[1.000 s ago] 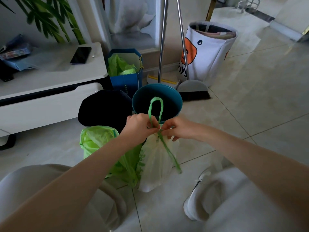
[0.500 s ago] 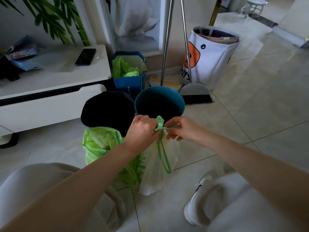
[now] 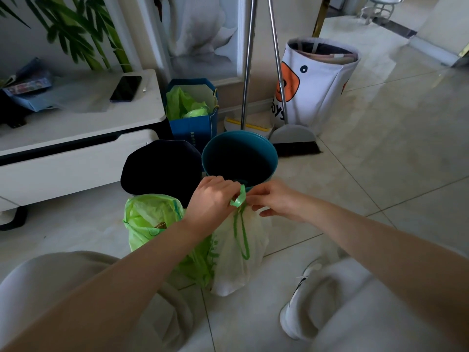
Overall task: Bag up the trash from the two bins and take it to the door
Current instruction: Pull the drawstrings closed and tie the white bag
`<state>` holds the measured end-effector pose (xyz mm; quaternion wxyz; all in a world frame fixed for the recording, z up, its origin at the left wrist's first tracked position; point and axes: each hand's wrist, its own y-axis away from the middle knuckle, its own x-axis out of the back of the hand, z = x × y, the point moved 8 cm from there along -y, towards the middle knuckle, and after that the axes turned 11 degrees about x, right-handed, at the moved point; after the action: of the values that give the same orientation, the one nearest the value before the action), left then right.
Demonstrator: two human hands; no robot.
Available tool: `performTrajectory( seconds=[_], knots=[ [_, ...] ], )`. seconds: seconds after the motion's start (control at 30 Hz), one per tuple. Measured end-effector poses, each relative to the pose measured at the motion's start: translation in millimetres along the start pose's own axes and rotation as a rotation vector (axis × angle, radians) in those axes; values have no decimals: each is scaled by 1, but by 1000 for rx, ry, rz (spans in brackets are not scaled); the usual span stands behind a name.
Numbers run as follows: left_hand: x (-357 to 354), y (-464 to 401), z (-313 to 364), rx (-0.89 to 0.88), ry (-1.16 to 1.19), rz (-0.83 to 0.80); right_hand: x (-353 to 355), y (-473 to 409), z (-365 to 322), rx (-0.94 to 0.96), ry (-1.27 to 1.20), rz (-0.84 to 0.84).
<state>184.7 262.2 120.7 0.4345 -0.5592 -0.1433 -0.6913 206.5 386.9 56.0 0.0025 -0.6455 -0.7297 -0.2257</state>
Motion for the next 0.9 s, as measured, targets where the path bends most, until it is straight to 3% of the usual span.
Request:
performTrajectory(
  seconds=[0.13,0.27,0.4,0.47,0.6,0.73,0.9],
  knots=[
    [-2,0,-2,28,40,-42,3,-1,-6,7,78,8],
    [1,-1,0,46,115,-30,-2,-1,-10,-23,-26,64],
    [-2,-3,-10,82,184,-41,-6,4,-17,-41,-22,-9],
    [-6,-4,-22,152,192,-31,11,5,-25,-31,-34,40],
    [-19,-3,-48,337,263,-83,63,9,-43,54,-285,261],
    [-26,-1,-60,534,510,-200,75,13,-46,69,-547,257],
    [-22,-2,-66,649,744,-282,76,16,-36,-9,-528,337]
  ],
)
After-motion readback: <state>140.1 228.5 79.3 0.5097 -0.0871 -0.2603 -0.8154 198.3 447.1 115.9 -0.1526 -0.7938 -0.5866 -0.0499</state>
